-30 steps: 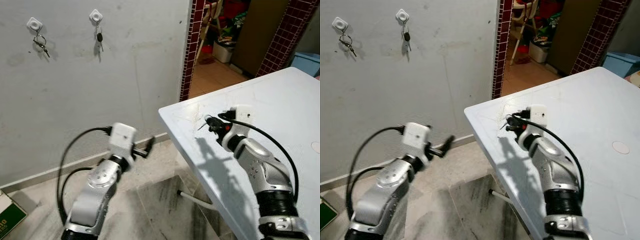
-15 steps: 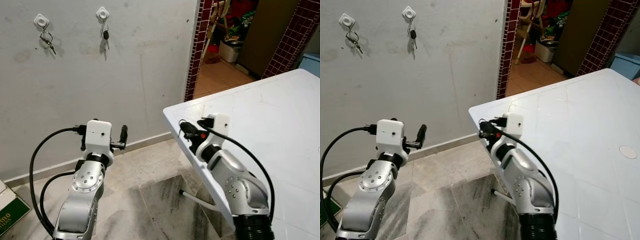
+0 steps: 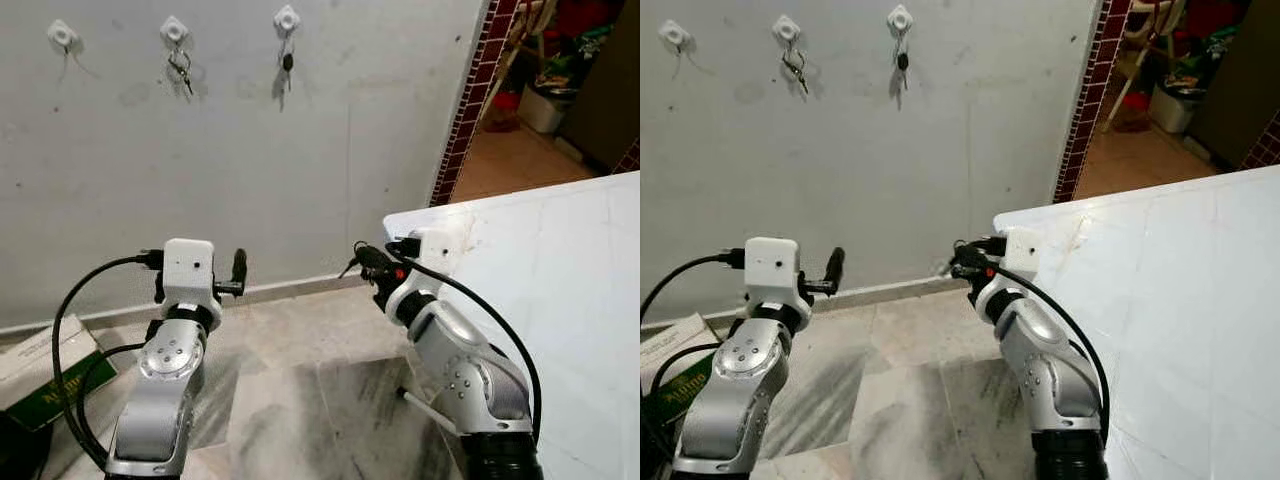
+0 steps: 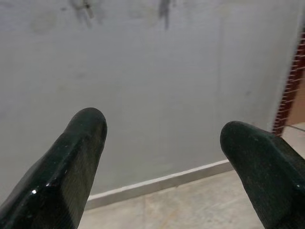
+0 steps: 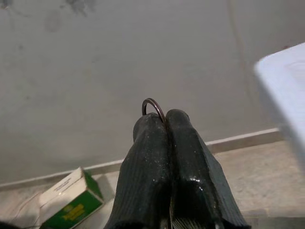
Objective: Hang keys on a hook
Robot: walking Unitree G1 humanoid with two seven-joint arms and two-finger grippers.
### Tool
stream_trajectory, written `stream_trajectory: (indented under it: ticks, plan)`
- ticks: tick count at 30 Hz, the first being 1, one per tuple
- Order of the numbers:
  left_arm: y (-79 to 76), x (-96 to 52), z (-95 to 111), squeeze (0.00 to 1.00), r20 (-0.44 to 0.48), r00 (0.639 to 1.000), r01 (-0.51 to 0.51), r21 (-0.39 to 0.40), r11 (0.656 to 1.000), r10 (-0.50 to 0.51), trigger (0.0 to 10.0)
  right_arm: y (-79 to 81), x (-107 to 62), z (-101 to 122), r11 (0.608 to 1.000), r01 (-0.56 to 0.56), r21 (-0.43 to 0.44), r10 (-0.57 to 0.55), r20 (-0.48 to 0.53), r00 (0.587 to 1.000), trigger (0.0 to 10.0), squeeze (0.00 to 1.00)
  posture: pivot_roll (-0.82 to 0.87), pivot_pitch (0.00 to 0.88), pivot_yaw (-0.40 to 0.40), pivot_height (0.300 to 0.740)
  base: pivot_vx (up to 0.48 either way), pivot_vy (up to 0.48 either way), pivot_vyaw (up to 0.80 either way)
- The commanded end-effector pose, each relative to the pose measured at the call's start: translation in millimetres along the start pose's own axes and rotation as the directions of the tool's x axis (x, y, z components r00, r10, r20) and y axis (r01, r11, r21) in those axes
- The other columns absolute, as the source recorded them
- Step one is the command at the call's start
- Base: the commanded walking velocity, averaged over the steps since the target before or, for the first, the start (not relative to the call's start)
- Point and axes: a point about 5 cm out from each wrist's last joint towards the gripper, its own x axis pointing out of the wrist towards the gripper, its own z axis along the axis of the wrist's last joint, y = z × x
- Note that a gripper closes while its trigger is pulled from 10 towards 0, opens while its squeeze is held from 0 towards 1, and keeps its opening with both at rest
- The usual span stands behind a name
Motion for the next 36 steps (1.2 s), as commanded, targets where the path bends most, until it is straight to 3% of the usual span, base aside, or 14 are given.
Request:
stream_trajectory:
  ticks: [1, 13, 17, 28, 36]
  plan:
    - [-0.1, 0.0, 2.7, 0.0, 0.002, 1.0, 0.008, 0.002, 1.0, -0.008, 10.0, 1.2, 1.5, 3.8, 1.0, 0.009, -0.002, -0.009, 0.015, 1.0, 10.0, 0.0, 0.06, 0.0, 0.048, 0.74, 0.0, 0.386, 0.0]
    - [1.5, 0.7, 1.5, 0.0, -0.014, 1.0, 0.005, -0.001, 1.0, -0.005, 10.0, 1.2, 4.3, 6.1, 1.0, 0.017, -0.008, -0.017, 0.029, 0.999, 10.0, 0.0, 0.07, 0.0, 0.05, 0.74, 0.0, 0.455, 0.0]
    - [1.4, 1.0, 1.7, 0.0, -0.018, 1.0, 0.008, 0.001, 1.0, -0.008, 10.0, -2.1, 4.1, 14.8, 0.999, 0.047, -0.018, -0.045, 0.097, 0.994, 10.0, 0.0, 0.07, 0.0, 0.052, 0.74, 0.0, 0.476, 0.0]
    - [3.6, 3.8, 1.9, 0.0, -0.022, 1.0, 0.002, 0.001, 1.0, -0.002, 10.0, -5.3, 1.2, 33.3, 0.98, 0.095, -0.175, -0.051, 0.238, 0.97, 10.0, 0.0, 0.07, 0.0, 0.054, 0.74, 0.0, 0.477, 0.0]
    - [4.1, 5.7, 1.4, 0.0, -0.027, 1.0, -0.004, -0.005, 1.0, 0.004, 10.0, -7.0, 2.0, 34.5, 0.966, 0.116, -0.23, -0.055, 0.256, 0.965, 10.0, 0.0, 0.06, 0.0, 0.053, 0.74, 0.0, 0.476, 0.0]
